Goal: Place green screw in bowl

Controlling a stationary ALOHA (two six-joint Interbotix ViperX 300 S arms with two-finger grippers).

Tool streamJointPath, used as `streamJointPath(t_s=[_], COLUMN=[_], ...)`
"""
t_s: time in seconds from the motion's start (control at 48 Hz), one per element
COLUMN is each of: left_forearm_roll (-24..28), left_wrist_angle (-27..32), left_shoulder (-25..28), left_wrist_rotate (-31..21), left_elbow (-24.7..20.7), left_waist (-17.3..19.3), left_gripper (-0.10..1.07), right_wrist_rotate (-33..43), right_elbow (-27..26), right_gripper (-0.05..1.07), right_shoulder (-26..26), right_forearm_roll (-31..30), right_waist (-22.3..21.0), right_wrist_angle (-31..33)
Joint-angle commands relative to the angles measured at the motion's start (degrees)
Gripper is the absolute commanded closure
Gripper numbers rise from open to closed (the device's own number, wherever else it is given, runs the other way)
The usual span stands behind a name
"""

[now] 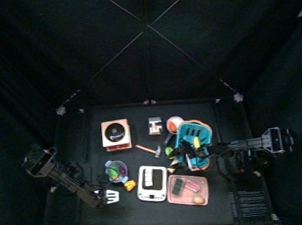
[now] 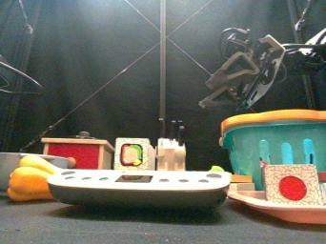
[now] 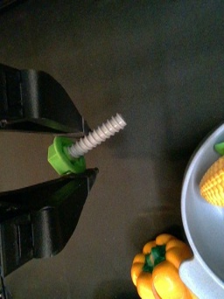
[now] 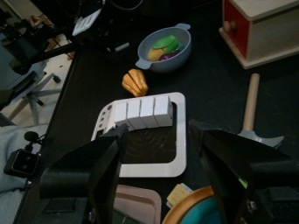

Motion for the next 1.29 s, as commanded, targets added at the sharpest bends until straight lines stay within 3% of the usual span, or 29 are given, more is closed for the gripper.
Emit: streamJointPath(t_s=[0.0,0.271,0.5,0.688,0.854,1.271], left_forearm_roll=[0.35,4.39,9.67,15.56,16.52,20.83], left_wrist_angle=[0.18,4.57,9.76,9.49,8.79,0.35], left_shoulder=[-1.14,-6.86,-11.87,-12.57,-12.57,-11.78], left_wrist_rotate=[0.00,1.76,4.75,8.44,12.48,13.10], left_elbow=[-0.44,-1.05,-1.32,-1.14,-0.26,2.55], left_waist=[-0.18,0.35,4.83,11.34,15.73,20.13], left_gripper=[0.46,0.47,0.47,0.47,0.47,0.46], right_wrist_rotate=[0.00,-0.35,-0.53,-0.44,-0.44,-0.44], right_elbow=[-0.44,-0.53,-0.79,-0.70,-0.62,-0.62], right_gripper=[0.12,0.12,0.12,0.12,0.12,0.12], right_shoulder=[-0.62,-0.62,-0.62,-0.62,-0.62,-0.62], right_forearm_roll=[0.35,0.44,0.44,0.44,0.44,0.44], right_waist=[0.53,0.62,0.62,0.53,0.53,0.62], right_wrist_angle=[-0.26,-0.26,-0.26,-0.18,-0.18,-0.18])
